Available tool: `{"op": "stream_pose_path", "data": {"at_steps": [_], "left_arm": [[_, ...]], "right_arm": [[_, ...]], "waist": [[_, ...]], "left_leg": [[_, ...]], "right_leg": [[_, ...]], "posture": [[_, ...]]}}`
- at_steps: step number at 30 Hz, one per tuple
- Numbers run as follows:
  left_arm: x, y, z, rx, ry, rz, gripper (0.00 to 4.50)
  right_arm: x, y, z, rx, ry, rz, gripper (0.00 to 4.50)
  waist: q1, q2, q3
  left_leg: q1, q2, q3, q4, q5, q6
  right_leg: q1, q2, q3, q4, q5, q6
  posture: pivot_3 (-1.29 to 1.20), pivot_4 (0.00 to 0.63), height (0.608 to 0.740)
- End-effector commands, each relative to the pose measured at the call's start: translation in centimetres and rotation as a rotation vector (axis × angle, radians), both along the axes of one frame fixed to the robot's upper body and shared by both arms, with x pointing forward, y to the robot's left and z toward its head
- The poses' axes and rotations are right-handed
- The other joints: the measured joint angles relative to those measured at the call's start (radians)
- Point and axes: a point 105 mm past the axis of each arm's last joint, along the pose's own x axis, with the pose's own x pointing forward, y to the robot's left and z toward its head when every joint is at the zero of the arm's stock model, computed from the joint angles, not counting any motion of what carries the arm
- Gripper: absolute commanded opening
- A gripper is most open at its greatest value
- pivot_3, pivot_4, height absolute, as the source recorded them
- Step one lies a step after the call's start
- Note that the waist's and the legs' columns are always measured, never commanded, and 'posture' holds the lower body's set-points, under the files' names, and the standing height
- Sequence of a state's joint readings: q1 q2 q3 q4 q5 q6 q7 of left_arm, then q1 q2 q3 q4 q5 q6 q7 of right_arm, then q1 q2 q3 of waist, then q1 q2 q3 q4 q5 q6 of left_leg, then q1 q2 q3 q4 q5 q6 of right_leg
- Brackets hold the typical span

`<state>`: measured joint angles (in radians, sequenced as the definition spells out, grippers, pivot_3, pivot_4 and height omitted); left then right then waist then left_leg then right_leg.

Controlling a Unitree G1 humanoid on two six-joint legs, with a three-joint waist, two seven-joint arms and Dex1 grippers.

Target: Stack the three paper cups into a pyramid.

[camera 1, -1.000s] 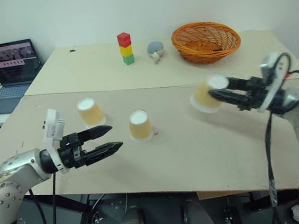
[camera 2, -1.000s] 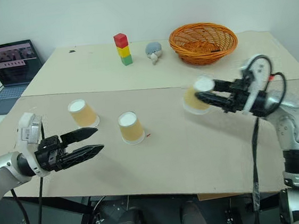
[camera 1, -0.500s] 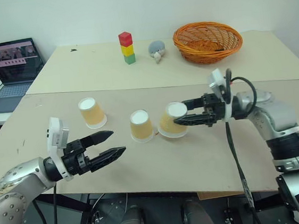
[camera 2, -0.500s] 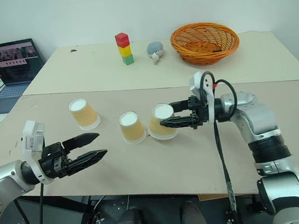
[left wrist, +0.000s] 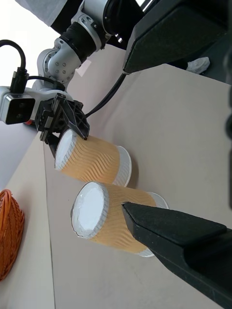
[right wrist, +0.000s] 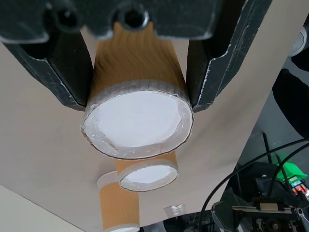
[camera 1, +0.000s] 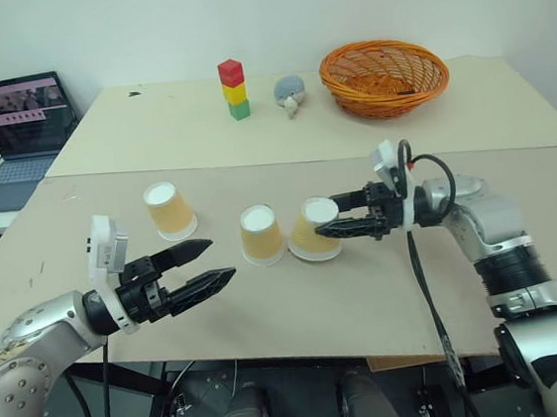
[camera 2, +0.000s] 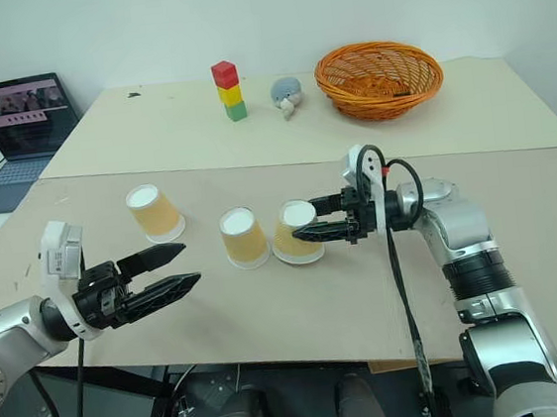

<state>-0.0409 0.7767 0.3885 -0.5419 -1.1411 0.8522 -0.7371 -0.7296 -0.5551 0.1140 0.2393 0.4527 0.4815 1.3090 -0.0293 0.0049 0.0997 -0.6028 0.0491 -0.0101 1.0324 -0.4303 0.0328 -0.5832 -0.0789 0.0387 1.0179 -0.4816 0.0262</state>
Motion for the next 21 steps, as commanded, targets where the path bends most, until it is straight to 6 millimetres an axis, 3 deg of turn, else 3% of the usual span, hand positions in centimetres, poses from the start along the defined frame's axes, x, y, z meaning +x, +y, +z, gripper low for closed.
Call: {"op": "stream_pose_path", "data": {"at_steps": [1,18,21], "left_arm": [[-0.24,-0.53,0.9,-0.019,-0.048,-0.024,4.5],[-0.17,-1.01,1.04,-0.035,-0.053,-0.018,4.5],[-0.06,-1.1,1.34,-0.038,-0.057,-0.016,4.5]], "right_arm": [[0.03,0.63,1.29,0.016,-0.066,0.033,2.57],[0.62,1.55,0.77,0.035,-0.045,0.048,2.57],[0.81,1.6,0.68,0.04,-0.04,0.04,3.73]], "waist": [[-0.004,0.0,0.0],[-0.014,0.0,0.0],[-0.014,0.0,0.0]], "left_leg": [[0.0,0.0,0.0,0.0,0.0,0.0],[0.0,0.0,0.0,0.0,0.0,0.0],[0.0,0.0,0.0,0.0,0.0,0.0]], "right_leg": [[0.0,0.0,0.0,0.0,0.0,0.0],[-0.001,0.0,0.0,0.002,0.0,0.0],[-0.001,0.0,0.0,0.002,0.0,0.0]], "posture": [[0.0,0.15,0.638],[0.0,0.15,0.638],[0.0,0.15,0.638]]}}
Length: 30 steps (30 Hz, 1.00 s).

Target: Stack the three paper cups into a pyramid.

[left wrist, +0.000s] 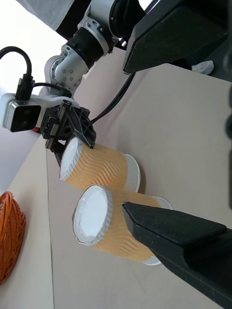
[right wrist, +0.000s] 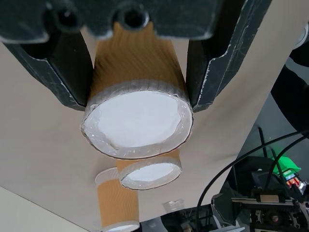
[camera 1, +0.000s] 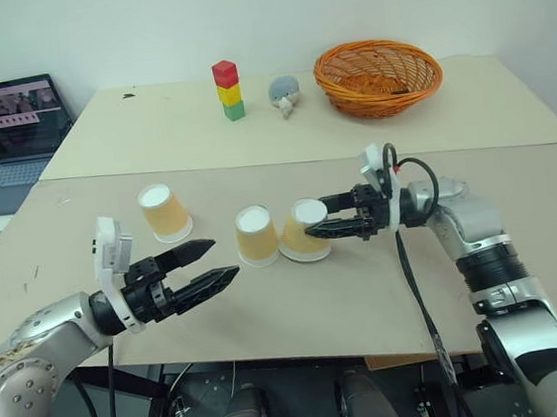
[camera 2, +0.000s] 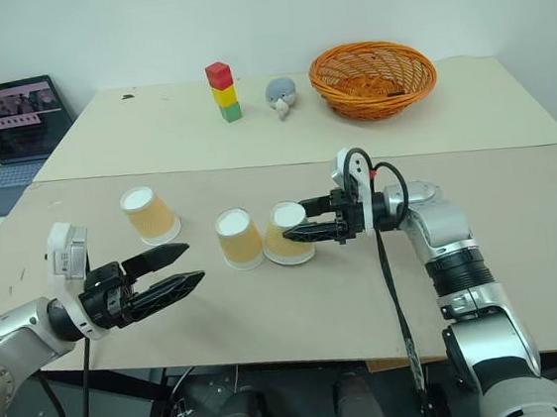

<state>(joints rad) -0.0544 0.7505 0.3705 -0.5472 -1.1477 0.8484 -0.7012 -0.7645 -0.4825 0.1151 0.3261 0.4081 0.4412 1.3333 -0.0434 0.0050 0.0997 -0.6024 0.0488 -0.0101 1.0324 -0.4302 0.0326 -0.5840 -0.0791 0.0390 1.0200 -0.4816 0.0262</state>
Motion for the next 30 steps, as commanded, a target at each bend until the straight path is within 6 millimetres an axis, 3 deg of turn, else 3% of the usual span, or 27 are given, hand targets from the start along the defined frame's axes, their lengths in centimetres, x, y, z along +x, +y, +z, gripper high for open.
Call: {"op": "stream_pose_path", "data": {"at_steps": [1,2,3,10,18,21,25,30], "left_arm": [[-0.3,-0.7,1.4,-0.016,-0.055,-0.026,4.5],[-0.3,-0.7,1.4,-0.017,-0.056,-0.025,4.5],[-0.3,-0.7,1.5,-0.018,-0.055,-0.025,4.5],[0.0,-1.2,1.6,-0.026,-0.052,-0.03,4.5],[0.2,-1.4,1.8,-0.065,-0.03,-0.053,4.5],[0.6,-0.6,2.4,-0.121,-0.026,-0.02,4.5],[1.3,1.4,3.3,-0.223,-0.02,0.082,4.5],[3.2,4.6,1.7,-0.209,0.002,0.332,4.5]], "right_arm": [[0.2,0.3,1.2,0.019,-0.052,0.011,4.04],[0.2,0.3,1.3,0.021,-0.051,0.01,4.39],[0.2,0.3,1.3,0.022,-0.052,0.009,4.46],[0.1,-0.4,2.1,0.059,-0.034,-0.001,4.46],[-0.6,-4.7,5.9,0.123,-0.113,-0.074,4.46],[-0.5,-7.4,6.6,0.119,-0.133,-0.181,4.46],[-0.6,-9.4,7.3,0.126,-0.156,-0.277,4.46],[-2.8,-9.6,7.0,0.087,-0.155,-0.253,4.46]], "waist": [[0.0,0.0,0.0],[0.0,0.0,0.0],[0.0,0.0,0.0],[0.0,0.0,0.0],[0.004,0.0,0.001],[0.004,0.0,0.001],[-0.003,0.0,0.001],[0.003,0.0,0.001]], "left_leg": [[0.0,0.0,0.0,0.0,0.0,0.0],[0.001,0.0,0.0,0.0,0.0,0.0],[0.001,0.0,0.0,0.0,0.0,0.0],[0.0,0.0,0.0,0.0,0.0,0.0],[-0.001,-0.002,0.0,0.0,0.0,0.0],[0.0,-0.002,0.0,0.0,0.0,0.0],[0.0,-0.001,0.0,0.0,0.0,0.0],[-0.003,-0.002,0.0,0.001,0.0,0.0]], "right_leg": [[0.0,0.0,0.0,0.0,0.0,0.0],[0.001,0.0,0.0,0.0,0.0,0.0],[0.001,0.0,0.0,0.0,0.0,0.0],[0.0,0.0,0.0,0.001,0.0,0.0],[-0.001,-0.003,0.0,0.001,0.0,0.0],[0.0,-0.004,0.0,0.001,0.0,0.0],[-0.001,-0.008,0.0,0.001,0.0,0.0],[-0.004,-0.01,0.0,0.004,0.0,0.0]], "posture": [[0.0,0.15,0.638],[0.0,0.15,0.638],[0.0,0.15,0.638],[0.0,0.15,0.638],[0.0,0.15,0.638],[0.0,0.15,0.638],[0.0,0.15,0.638],[0.0,0.15,0.638]]}}
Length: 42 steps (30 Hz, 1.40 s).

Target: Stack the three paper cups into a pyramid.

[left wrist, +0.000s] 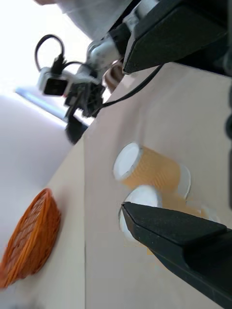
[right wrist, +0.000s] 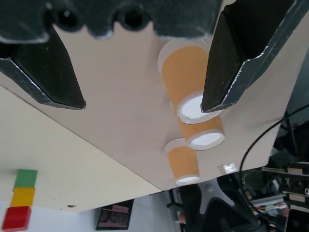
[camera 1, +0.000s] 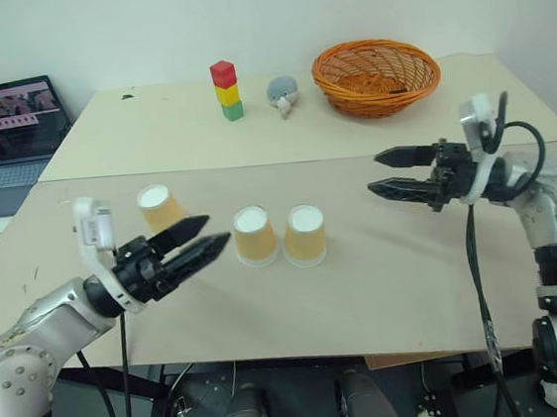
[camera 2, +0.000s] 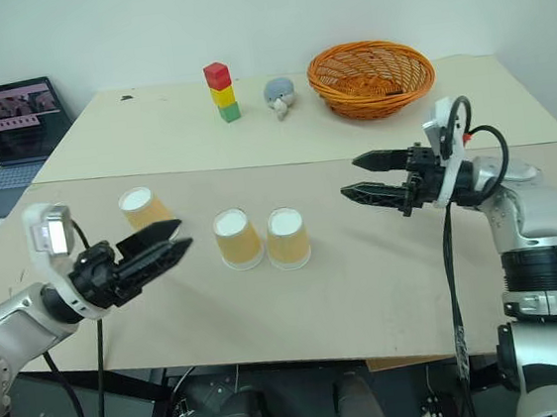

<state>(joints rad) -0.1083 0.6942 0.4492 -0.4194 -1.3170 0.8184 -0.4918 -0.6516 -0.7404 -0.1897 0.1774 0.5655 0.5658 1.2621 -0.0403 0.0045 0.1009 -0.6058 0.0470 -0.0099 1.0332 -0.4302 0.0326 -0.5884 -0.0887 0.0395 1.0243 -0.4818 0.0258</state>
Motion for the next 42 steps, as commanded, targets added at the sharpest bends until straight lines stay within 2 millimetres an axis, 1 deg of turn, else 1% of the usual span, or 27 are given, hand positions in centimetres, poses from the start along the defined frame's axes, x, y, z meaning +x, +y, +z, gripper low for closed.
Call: {"op": "stream_pose_path", "data": {"at_steps": [1,3,6,8,10,13,15,18,20,25,29,31,33,36,42], "left_arm": [[0.5,1.9,-0.8,0.019,0.019,0.14,4.5],[0.3,2.0,-1.7,0.031,0.059,0.152,4.5],[-0.3,1.7,-2.8,0.045,0.087,0.145,4.5],[-0.2,1.6,-3.3,0.062,0.091,0.153,4.5],[0.1,1.6,-3.3,0.066,0.085,0.164,4.5],[1.8,2.4,-2.9,0.093,0.035,0.267,4.5],[2.9,3.4,-2.7,0.118,0.001,0.361,4.5],[4.4,4.9,-2.7,0.14,-0.032,0.48,4.5],[5.2,5.5,-2.4,0.131,-0.059,0.526,4.5],[6.0,5.7,-2.7,0.141,-0.071,0.56,4.5],[6.3,5.2,-3.0,0.13,-0.068,0.538,4.5],[6.6,5.1,-3.0,0.136,-0.071,0.534,4.5],[6.9,5.0,-3.0,0.132,-0.076,0.532,4.5],[7.3,5.0,-2.9,0.132,-0.078,0.541,4.5],[8.2,5.2,-3.0,0.155,-0.083,0.55,4.5]], "right_arm": [[-2.4,0.7,1.0,-0.044,-0.052,0.068,4.46],[-3.0,1.0,0.4,-0.079,-0.05,0.076,4.46],[-3.3,1.5,0.3,-0.085,-0.056,0.086,4.46],[-3.3,1.8,0.4,-0.079,-0.066,0.087,4.46],[-3.2,2.1,0.5,-0.069,-0.065,0.084,4.46],[-3.2,2.5,0.4,-0.063,-0.068,0.094,4.46],[-3.5,2.8,0.5,-0.052,-0.069,0.109,4.46],[-4.4,3.2,0.4,-0.065,-0.071,0.139,4.46],[-5.0,3.1,0.4,-0.084,-0.075,0.14,4.46],[-5.2,2.5,0.9,-0.074,-0.093,0.098,4.46],[-4.9,2.3,1.4,-0.069,-0.147,0.052,4.46],[-3.9,2.2,2.5,-0.03,-0.193,-0.017,4.46],[-4.5,2.5,3.0,-0.01,-0.218,0.005,4.46],[-5.4,2.8,2.8,0.004,-0.214,0.039,4.46],[-5.5,2.8,2.3,0.012,-0.199,0.036,4.46]], "waist": [[0.001,0.0,0.0],[0.0,0.0,0.0],[0.0,0.0,0.0],[0.001,0.0,0.0],[0.003,0.0,0.0],[0.011,-0.001,0.0],[0.017,-0.001,0.0],[0.023,-0.001,0.0],[0.026,-0.002,0.0],[0.027,-0.004,-0.001],[0.027,-0.004,-0.001],[0.027,-0.004,-0.001],[0.026,-0.004,-0.001],[0.026,-0.004,-0.001],[0.026,-0.005,-0.001]], "left_leg": [[-0.002,0.0,0.0,0.001,0.0,0.0],[-0.005,0.0,-0.001,0.001,0.0,0.0],[-0.008,-0.001,-0.001,0.002,0.001,-0.002],[-0.008,-0.001,-0.001,0.002,0.001,-0.003],[-0.008,-0.001,-0.002,0.002,0.002,-0.003],[-0.009,-0.002,-0.002,0.001,0.002,-0.003],[-0.01,-0.003,-0.002,0.002,0.002,-0.003],[-0.01,-0.004,-0.002,0.002,0.002,-0.003],[-0.01,-0.004,-0.002,0.002,0.001,-0.003],[-0.01,-0.005,-0.003,0.002,0.002,-0.003],[-0.01,-0.005,-0.003,0.002,0.002,-0.003],[-0.01,-0.005,-0.003,0.002,0.002,-0.003],[-0.01,-0.004,-0.003,0.002,0.002,-0.003],[-0.01,-0.005,-0.003,0.002,0.002,-0.003],[-0.01,-0.007,-0.004,0.002,0.002,-0.003]], "right_leg": [[-0.002,0.0,0.0,0.0,0.0,0.0],[-0.004,-0.001,0.0,0.001,0.0,0.0],[-0.007,-0.002,0.0,0.002,0.0,0.0],[-0.007,-0.003,0.0,0.002,0.0,0.0],[-0.007,-0.003,-0.001,0.002,0.0,0.0],[-0.007,-0.002,-0.002,0.001,0.0,0.0],[-0.007,-0.002,-0.003,0.001,0.0,0.0],[-0.007,-0.002,-0.003,0.001,0.0,0.0],[-0.007,-0.002,-0.003,0.001,0.0,0.0],[-0.006,-0.004,-0.004,0.001,0.0,0.001],[-0.006,-0.004,-0.004,0.001,0.0,0.001],[-0.006,-0.004,-0.004,0.001,0.0,0.001],[-0.006,-0.004,-0.004,0.001,0.0,0.001],[-0.006,-0.003,-0.004,0.002,0.0,0.001],[-0.006,-0.003,-0.005,0.002,0.0,0.001]], "posture": [[0.0,0.15,0.638],[0.0,0.15,0.638],[0.0,0.15,0.638],[0.0,0.15,0.638],[0.0,0.15,0.638],[0.0,0.15,0.638],[0.0,0.15,0.638],[0.0,0.15,0.638],[0.0,0.15,0.638],[0.0,0.15,0.638],[0.0,0.15,0.638],[0.0,0.15,0.638],[0.0,0.15,0.638],[0.0,0.15,0.638],[0.0,0.15,0.638]]}}
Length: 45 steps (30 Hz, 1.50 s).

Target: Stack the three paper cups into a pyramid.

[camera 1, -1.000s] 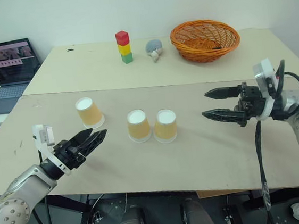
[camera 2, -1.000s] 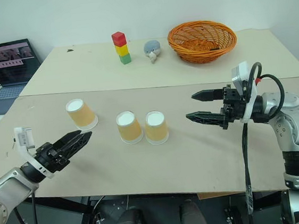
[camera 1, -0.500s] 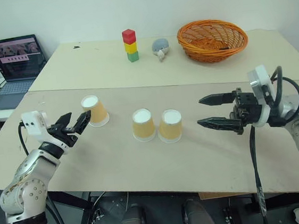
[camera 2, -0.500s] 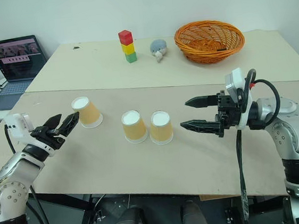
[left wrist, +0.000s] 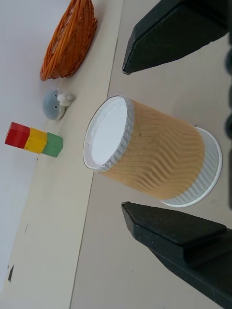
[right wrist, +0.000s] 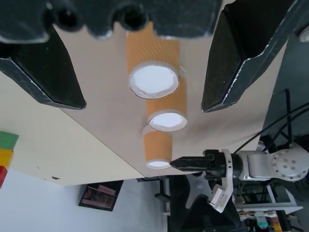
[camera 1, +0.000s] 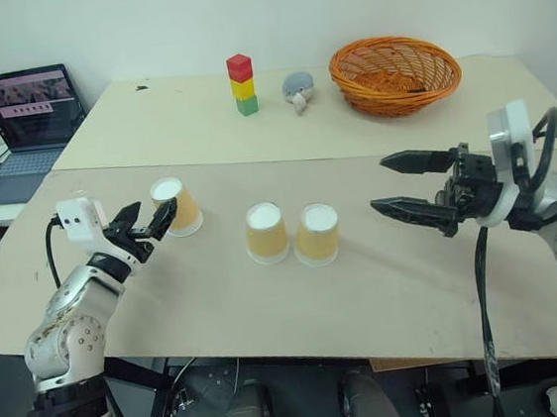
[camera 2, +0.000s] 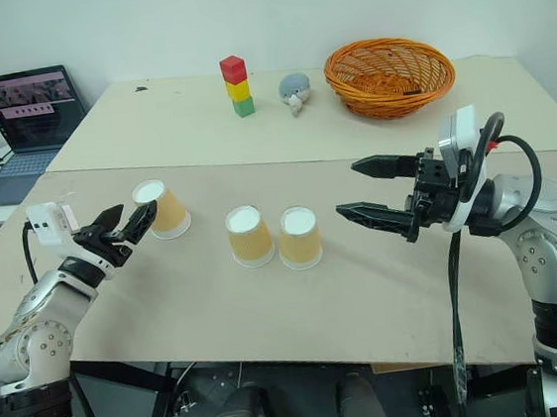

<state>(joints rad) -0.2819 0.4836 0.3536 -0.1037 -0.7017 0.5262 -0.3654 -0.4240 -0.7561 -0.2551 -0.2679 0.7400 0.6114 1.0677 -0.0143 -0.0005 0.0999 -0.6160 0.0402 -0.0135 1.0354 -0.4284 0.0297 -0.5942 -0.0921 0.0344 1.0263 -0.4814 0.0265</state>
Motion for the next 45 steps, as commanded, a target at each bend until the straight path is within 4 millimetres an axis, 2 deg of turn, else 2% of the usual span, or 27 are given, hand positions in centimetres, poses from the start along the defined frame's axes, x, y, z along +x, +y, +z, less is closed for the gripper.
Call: {"op": "stream_pose_path", "data": {"at_steps": [1,10,25,29,31,32,36,39,42,45], "left_arm": [[0.5,0.0,1.3,0.029,-0.055,-0.001,4.5],[2.3,-2.5,1.7,0.12,-0.076,-0.112,4.5],[3.9,-2.4,1.1,0.173,-0.071,-0.095,4.5],[4.6,-2.5,1.0,0.187,-0.068,-0.079,3.4],[4.9,-2.5,1.1,0.197,-0.062,-0.076,2.52],[5.0,-2.7,1.4,0.201,-0.076,-0.078,2.36],[4.9,-3.6,3.7,0.191,-0.144,-0.106,2.36],[4.8,-4.2,6.5,0.198,-0.226,-0.127,2.36],[4.3,-6.4,10.3,0.197,-0.309,-0.248,2.36],[2.5,-9.3,12.0,0.195,-0.311,-0.471,2.36]], "right_arm": [[-0.6,0.0,1.4,0.026,-0.072,0.009,4.46],[-0.6,-0.3,1.7,0.019,-0.092,0.002,4.46],[-0.8,-0.8,1.9,0.043,-0.1,-0.035,4.46],[-0.8,-0.9,1.9,0.043,-0.1,-0.04,4.5],[-0.9,-0.9,1.9,0.041,-0.1,-0.04,4.5],[-0.9,-0.9,1.9,0.042,-0.1,-0.041,4.5],[-0.9,-1.0,2.0,0.042,-0.104,-0.043,4.5],[-0.8,-0.8,1.9,0.038,-0.1,-0.041,4.5],[-0.6,-0.9,1.9,0.037,-0.098,-0.048,4.5],[-0.5,-0.9,1.9,0.039,-0.098,-0.05,4.5]], "waist": [[0.0,0.0,0.0],[0.002,0.0,0.0],[0.0,-0.001,0.0],[0.001,-0.001,0.0],[0.002,-0.001,0.0],[0.001,-0.001,0.0],[0.0,-0.002,0.001],[0.0,-0.002,0.001],[0.001,-0.003,0.001],[0.0,-0.003,0.001]], "left_leg": [[0.0,0.0,0.0,0.0,0.0,0.0],[-0.001,-0.005,-0.002,0.0,0.001,-0.001],[-0.001,-0.006,-0.003,0.0,0.001,-0.002],[-0.002,-0.007,-0.004,0.001,0.002,-0.002],[-0.002,-0.007,-0.004,0.001,0.002,-0.002],[-0.002,-0.007,-0.004,0.001,0.002,-0.002],[-0.002,-0.006,-0.004,0.001,0.002,-0.002],[-0.002,-0.006,-0.004,0.001,0.002,-0.003],[-0.002,-0.006,-0.004,0.001,0.002,-0.003],[-0.003,-0.007,-0.005,0.001,0.002,-0.003]], "right_leg": [[0.0,0.0,0.0,0.0,0.0,0.0],[0.0,-0.001,-0.001,0.001,0.0,0.0],[0.0,-0.002,-0.002,0.002,0.0,0.0],[0.0,-0.003,-0.002,0.003,0.0,0.0],[0.0,-0.003,-0.002,0.003,0.0,0.0],[0.0,-0.003,-0.002,0.003,0.0,0.0],[0.0,-0.003,-0.002,0.003,0.0,0.0],[0.0,-0.003,-0.002,0.003,0.0,0.0],[0.0,-0.003,-0.002,0.003,0.0,0.0],[0.0,-0.003,-0.003,0.003,0.0,0.0]], "posture": [[0.0,0.15,0.638],[0.0,0.15,0.638],[0.0,0.15,0.638],[0.0,0.15,0.638],[0.0,0.15,0.638],[0.0,0.15,0.638],[0.0,0.15,0.638],[0.0,0.15,0.638],[0.0,0.15,0.638],[0.0,0.15,0.638]]}}
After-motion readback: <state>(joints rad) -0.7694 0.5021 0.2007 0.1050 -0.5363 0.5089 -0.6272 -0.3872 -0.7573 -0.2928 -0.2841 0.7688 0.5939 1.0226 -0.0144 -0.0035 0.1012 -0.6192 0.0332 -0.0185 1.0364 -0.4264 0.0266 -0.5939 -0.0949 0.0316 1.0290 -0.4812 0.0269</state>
